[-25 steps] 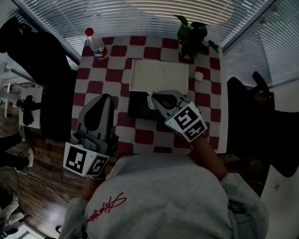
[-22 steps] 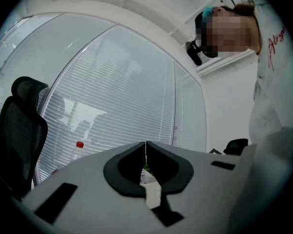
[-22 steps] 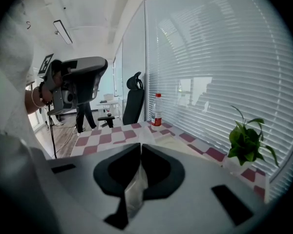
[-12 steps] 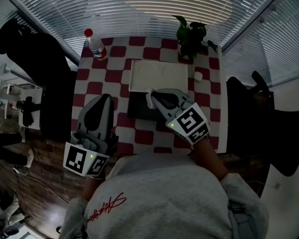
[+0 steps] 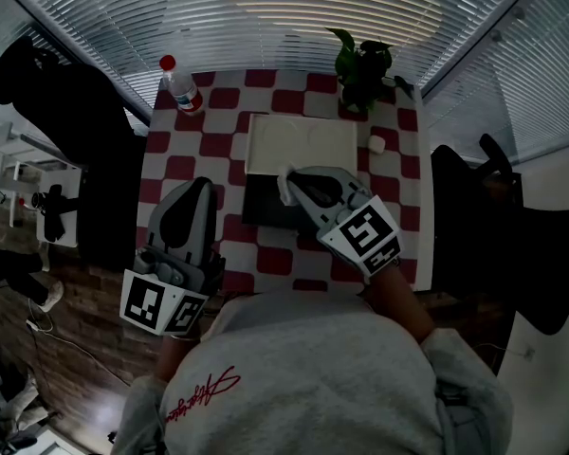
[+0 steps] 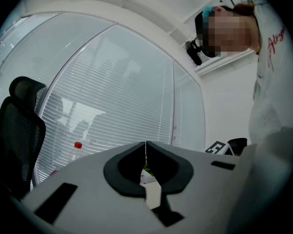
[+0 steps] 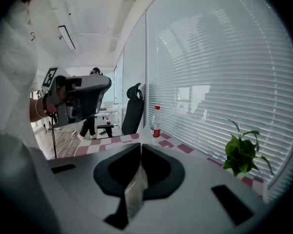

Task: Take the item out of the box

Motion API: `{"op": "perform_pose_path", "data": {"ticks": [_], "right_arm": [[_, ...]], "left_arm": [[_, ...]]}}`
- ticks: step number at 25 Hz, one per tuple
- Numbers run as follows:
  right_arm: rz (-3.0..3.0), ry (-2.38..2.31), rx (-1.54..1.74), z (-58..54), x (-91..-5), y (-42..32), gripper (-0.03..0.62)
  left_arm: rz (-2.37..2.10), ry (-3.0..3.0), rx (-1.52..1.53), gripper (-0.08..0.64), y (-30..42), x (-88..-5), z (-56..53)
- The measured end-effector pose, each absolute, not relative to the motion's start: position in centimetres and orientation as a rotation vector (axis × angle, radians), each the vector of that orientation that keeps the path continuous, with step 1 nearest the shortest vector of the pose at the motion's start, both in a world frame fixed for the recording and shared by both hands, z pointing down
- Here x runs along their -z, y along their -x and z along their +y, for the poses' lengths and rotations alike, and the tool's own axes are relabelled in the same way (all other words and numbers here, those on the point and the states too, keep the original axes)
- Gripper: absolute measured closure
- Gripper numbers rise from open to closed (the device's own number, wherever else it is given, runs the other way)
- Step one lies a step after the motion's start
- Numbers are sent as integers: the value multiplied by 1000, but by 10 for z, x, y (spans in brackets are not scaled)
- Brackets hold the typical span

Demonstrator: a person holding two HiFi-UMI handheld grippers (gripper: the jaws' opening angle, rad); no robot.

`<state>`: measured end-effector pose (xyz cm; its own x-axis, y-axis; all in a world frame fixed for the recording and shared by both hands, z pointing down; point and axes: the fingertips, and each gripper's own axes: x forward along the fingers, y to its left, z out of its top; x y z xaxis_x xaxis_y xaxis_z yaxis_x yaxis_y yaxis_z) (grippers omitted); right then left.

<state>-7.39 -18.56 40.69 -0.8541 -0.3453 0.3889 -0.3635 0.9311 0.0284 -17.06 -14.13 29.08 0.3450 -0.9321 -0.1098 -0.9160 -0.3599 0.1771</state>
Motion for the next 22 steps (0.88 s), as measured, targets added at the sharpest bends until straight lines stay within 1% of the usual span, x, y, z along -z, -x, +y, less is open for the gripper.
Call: {"op": "perform_pose_path", "data": {"ticks": [22], "right_arm": [[-2808, -540, -31, -184, -375, 68, 572]], "left_arm": [[-1717, -2503, 278, 543, 166, -293, -142]]}}
